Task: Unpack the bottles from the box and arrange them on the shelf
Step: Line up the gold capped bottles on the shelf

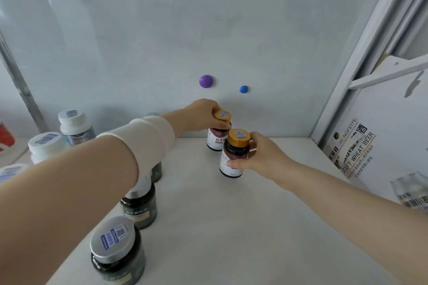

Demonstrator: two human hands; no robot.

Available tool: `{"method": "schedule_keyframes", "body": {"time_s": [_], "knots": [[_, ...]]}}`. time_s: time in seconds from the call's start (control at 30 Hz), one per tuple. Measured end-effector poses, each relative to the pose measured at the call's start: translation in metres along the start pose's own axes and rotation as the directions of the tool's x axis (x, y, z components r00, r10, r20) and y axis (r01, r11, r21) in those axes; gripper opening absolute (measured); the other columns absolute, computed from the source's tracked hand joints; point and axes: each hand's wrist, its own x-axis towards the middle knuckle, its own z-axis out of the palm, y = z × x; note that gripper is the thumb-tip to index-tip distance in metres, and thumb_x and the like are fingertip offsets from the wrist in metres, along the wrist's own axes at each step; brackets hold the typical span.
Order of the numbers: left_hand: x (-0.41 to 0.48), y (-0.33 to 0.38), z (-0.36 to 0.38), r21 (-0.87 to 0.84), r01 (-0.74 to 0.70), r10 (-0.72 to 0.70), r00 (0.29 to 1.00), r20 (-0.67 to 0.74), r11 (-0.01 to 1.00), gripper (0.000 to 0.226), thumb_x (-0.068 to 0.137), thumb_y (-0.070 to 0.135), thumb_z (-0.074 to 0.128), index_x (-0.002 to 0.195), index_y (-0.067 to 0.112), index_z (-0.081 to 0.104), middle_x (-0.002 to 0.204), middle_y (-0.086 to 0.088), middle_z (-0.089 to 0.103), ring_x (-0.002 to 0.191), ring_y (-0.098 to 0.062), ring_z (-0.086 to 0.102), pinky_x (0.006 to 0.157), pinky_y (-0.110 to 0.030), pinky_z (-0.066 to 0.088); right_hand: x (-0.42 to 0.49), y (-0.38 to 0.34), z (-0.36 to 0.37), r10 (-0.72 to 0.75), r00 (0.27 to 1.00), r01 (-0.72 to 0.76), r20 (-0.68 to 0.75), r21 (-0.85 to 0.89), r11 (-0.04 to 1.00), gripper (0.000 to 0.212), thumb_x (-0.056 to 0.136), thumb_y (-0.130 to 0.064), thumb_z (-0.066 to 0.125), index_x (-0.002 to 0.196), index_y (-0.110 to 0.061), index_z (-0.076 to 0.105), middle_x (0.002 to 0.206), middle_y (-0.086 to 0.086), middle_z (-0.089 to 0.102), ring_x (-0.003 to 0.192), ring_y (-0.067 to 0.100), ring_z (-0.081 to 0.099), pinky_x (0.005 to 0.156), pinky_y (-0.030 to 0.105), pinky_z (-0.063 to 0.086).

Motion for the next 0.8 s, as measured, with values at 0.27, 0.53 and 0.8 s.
{"method": "schedule_keyframes", "body": {"time_s": [0.27, 0.53, 0.8], "knots": [[0.019, -0.011, 0.012, 0.068, 0.002, -0.001, 1.000, -0.006, 0.998, 0.046, 0.081, 0.036, 0.069, 0.115, 0.008, 0.055, 0.103, -0.002, 0.055, 0.092, -0.017, 0.050, 0.079, -0.025, 0.041, 0.023, 0.007, 0.012, 0.006, 0.999, -0.004, 0.047, -0.042, 0.999, 0.056, 0.067, -0.018, 0.082, 0.113, -0.013, 0.049, 0.109, 0.000, 0.059, 0.104, 0.019, 0.059, 0.081, 0.026, 0.045], [0.024, -0.012, 0.018, 0.014, 0.006, -0.006, 1.000, -0.017, 1.000, 0.053, 0.082, 0.037, 0.067, 0.125, 0.013, 0.046, 0.120, -0.003, 0.055, 0.103, -0.018, 0.051, 0.085, -0.027, 0.044, 0.021, 0.006, 0.018, -0.023, 0.999, 0.027, 0.044, -0.092, 0.995, 0.062, 0.070, -0.022, 0.080, 0.119, -0.011, 0.043, 0.107, -0.004, 0.052, 0.098, 0.014, 0.052, 0.080, 0.023, 0.039], [-0.013, 0.009, -0.010, 0.135, 0.017, -0.007, 0.997, -0.074, 0.991, 0.064, 0.089, 0.040, 0.058, 0.140, 0.010, 0.033, 0.136, -0.008, 0.048, 0.120, -0.023, 0.051, 0.097, -0.030, 0.039, -0.009, -0.018, -0.009, -0.029, 0.997, 0.045, 0.077, -0.214, 0.976, 0.080, 0.075, -0.032, 0.075, 0.138, -0.012, 0.030, 0.139, 0.004, 0.042, 0.122, 0.018, 0.047, 0.091, 0.025, 0.040]]}}
